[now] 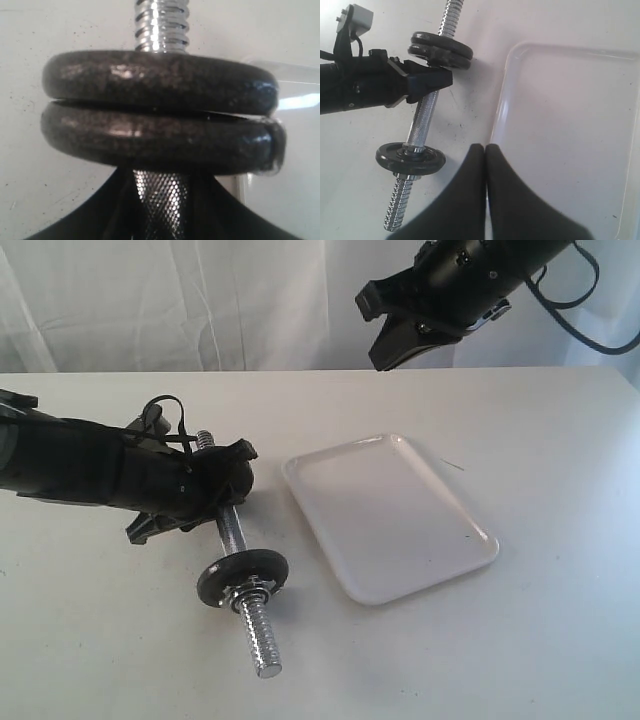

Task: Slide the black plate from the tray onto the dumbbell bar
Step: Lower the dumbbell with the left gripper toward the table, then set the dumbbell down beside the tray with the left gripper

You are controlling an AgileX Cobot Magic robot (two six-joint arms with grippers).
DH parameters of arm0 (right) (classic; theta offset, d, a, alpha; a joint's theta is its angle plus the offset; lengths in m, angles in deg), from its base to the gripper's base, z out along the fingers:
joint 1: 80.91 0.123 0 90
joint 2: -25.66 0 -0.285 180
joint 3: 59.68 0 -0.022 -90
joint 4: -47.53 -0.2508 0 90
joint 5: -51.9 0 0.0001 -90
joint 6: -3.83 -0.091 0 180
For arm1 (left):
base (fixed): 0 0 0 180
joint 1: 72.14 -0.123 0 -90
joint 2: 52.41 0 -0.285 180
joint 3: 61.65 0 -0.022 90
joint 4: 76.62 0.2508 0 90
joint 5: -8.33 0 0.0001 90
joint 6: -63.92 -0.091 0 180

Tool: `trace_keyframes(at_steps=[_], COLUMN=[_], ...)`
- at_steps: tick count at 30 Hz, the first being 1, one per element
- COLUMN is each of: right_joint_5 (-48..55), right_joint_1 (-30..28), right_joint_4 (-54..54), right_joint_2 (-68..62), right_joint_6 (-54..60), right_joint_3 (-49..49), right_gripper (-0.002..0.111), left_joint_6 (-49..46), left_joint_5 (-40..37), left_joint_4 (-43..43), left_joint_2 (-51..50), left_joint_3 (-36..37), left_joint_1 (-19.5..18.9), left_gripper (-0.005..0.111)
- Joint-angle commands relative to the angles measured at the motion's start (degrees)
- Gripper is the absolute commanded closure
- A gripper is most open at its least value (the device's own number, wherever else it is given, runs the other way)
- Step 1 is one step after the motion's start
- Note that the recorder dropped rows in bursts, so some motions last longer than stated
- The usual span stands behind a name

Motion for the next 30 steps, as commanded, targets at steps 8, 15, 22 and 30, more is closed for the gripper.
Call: trace_keyframes(at_steps=[8,15,22,30], right_joint_5=[1.0,1.0,1.6,1.6], right_joint_1=[-0.4,-0.4,-0.4,-0.4], right_joint_4=[0.1,0.1,0.1,0.1], right_joint_2=[0.8,0.8,0.8,0.8], right_joint_6=[-0.3,-0.3,-0.3,-0.3], right_joint_3=[0.1,0.1,0.1,0.1], right_gripper=[0.108,0.108,0.108,0.108], left_joint_6=[2.8,2.8,3.8,5.1], left_joint_5=[-6.4,-8.2,-9.5,-10.4], left_joint_4=[-1.2,-1.2,-1.2,-1.2], left_joint_2=[2.3,2.3,2.5,2.5], left_joint_3=[-1.5,-1.5,-1.5,-1.5], left_joint_1=[0.3,0.3,0.2,0.2], left_gripper=[0.107,0.106,0.080,0.070])
